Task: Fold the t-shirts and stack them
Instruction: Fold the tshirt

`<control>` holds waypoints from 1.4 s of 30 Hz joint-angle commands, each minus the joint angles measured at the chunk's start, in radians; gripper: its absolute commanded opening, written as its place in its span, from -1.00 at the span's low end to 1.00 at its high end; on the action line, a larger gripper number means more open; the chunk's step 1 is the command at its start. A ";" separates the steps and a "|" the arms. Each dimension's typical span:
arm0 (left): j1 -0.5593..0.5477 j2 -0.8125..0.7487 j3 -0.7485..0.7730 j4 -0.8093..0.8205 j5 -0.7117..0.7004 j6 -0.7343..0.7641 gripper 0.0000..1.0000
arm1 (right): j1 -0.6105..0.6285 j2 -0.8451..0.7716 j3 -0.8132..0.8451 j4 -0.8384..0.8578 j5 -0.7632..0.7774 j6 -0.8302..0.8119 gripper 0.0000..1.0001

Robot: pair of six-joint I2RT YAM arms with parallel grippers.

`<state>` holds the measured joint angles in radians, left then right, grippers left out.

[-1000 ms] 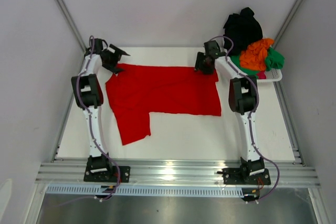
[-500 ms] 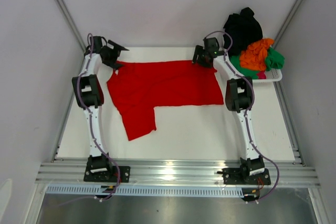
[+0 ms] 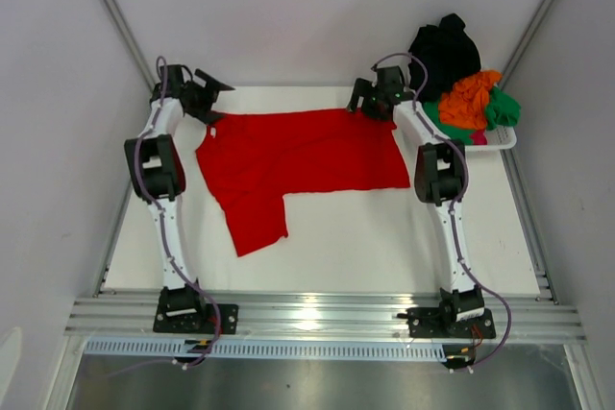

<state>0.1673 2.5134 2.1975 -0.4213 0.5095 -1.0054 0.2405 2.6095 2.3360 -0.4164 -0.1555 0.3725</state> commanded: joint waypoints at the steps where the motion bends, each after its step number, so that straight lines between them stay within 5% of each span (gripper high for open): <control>1: 0.014 -0.318 -0.064 0.090 0.041 0.131 0.99 | 0.000 -0.202 0.002 0.044 -0.087 -0.053 0.77; 8: 0.011 -0.674 -0.212 -0.069 0.066 0.387 0.99 | 0.017 -0.500 -0.206 0.067 -0.202 -0.069 0.98; 13: 0.012 -1.009 -0.624 -0.047 0.026 0.491 0.99 | 0.059 -0.741 -0.521 0.093 -0.090 -0.087 0.99; 18: 0.014 -1.258 -0.881 -0.077 -0.129 0.571 0.99 | 0.005 -1.001 -0.864 0.106 -0.048 0.069 0.99; 21: 0.015 -1.422 -1.018 -0.106 -0.279 0.585 0.99 | -0.107 -1.138 -1.053 0.160 -0.255 0.247 0.99; 24: 0.035 -1.544 -1.114 -0.140 -0.348 0.529 0.99 | -0.201 -1.282 -1.145 0.125 -0.268 0.213 0.99; 27: 0.096 -1.628 -1.254 -0.137 -0.154 0.458 0.99 | -0.150 -1.403 -1.236 0.081 -0.092 0.109 0.99; 31: 0.100 -1.743 -1.444 -0.091 -0.092 0.296 0.99 | -0.147 -1.486 -1.438 0.139 -0.055 0.196 0.99; 36: 0.069 -1.893 -1.691 -0.092 -0.230 0.176 0.91 | -0.155 -1.530 -1.659 0.229 -0.088 0.296 0.99; 42: -0.017 -1.894 -1.751 -0.264 -0.307 0.170 0.91 | -0.152 -1.508 -1.683 0.220 -0.073 0.333 0.99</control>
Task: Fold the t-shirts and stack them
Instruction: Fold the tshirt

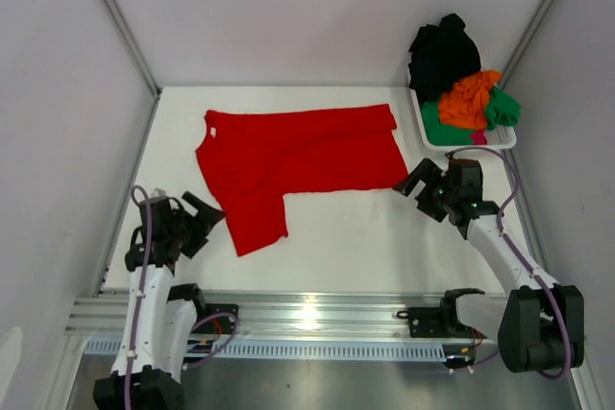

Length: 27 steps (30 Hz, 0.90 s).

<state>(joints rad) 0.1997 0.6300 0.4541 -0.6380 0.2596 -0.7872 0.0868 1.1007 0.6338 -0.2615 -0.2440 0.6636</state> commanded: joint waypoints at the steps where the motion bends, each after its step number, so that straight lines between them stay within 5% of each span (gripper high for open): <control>1: -0.071 -0.012 -0.021 -0.042 -0.062 -0.063 0.82 | 0.002 0.008 0.020 0.067 0.021 0.044 0.99; 10: -0.290 0.097 -0.074 -0.019 -0.169 -0.242 0.78 | 0.010 0.114 0.041 0.117 0.057 0.079 0.99; 27: -0.405 0.158 -0.210 0.172 -0.187 -0.322 0.48 | 0.022 0.156 0.029 0.157 0.097 0.139 0.99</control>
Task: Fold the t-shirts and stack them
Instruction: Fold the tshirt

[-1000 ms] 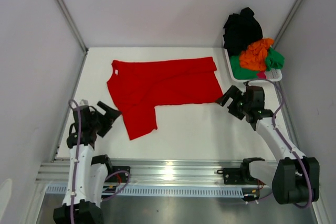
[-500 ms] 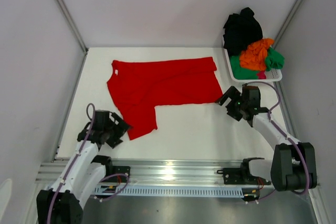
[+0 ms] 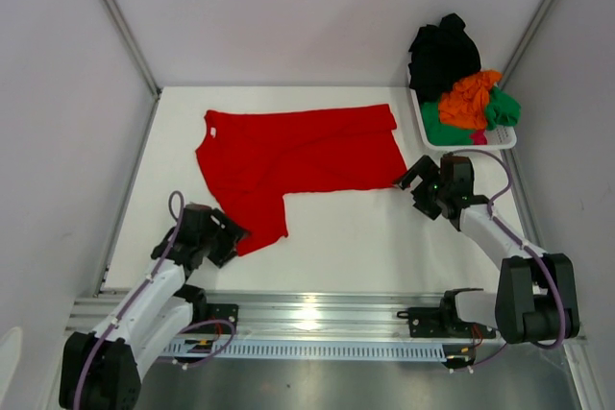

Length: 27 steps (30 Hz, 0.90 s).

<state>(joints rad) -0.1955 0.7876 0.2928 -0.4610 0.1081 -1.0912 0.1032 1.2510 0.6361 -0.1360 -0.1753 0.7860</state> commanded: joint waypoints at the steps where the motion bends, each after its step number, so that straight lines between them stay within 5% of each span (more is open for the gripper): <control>1: -0.010 -0.001 -0.053 -0.001 -0.033 -0.016 0.46 | 0.006 0.007 0.024 0.039 0.028 0.018 0.99; 14: -0.010 0.045 -0.008 -0.114 -0.097 0.053 0.36 | 0.006 0.022 0.016 0.047 0.031 0.036 0.99; 27: -0.056 0.234 0.086 -0.171 -0.166 0.148 0.01 | 0.006 0.014 0.008 0.064 0.054 0.070 0.99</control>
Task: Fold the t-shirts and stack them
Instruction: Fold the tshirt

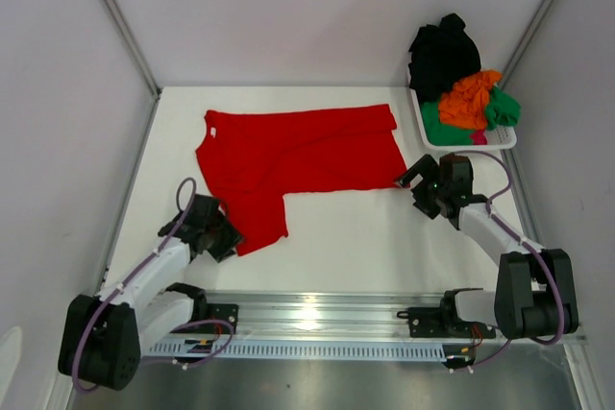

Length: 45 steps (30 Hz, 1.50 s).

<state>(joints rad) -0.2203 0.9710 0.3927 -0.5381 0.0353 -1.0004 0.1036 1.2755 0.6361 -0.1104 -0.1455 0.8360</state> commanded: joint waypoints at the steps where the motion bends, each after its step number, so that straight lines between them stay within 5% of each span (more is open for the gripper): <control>1: -0.034 0.055 -0.008 -0.091 -0.094 0.060 0.02 | 0.005 -0.007 0.010 0.038 0.026 0.020 0.99; 10: -0.054 0.098 0.020 -0.117 -0.123 0.092 0.01 | -0.007 0.018 0.045 0.028 0.040 0.032 0.99; 13: -0.056 0.087 0.014 -0.117 -0.130 0.091 -0.57 | -0.007 0.056 0.063 0.026 0.043 0.043 0.99; 17: -0.056 0.081 0.008 -0.109 -0.127 0.101 -0.98 | -0.008 0.125 0.088 0.029 0.037 0.038 0.99; 25: -0.056 0.055 -0.009 -0.082 -0.123 0.109 -0.99 | -0.030 0.263 0.135 0.037 0.038 0.008 0.93; 45: -0.056 0.021 -0.031 -0.056 -0.110 0.112 -0.99 | -0.019 0.415 0.195 0.041 0.096 -0.066 -0.12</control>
<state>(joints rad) -0.2684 0.9852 0.4007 -0.5522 -0.0414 -0.9150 0.0799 1.6581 0.8345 -0.0811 -0.0807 0.7845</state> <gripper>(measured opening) 0.009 0.455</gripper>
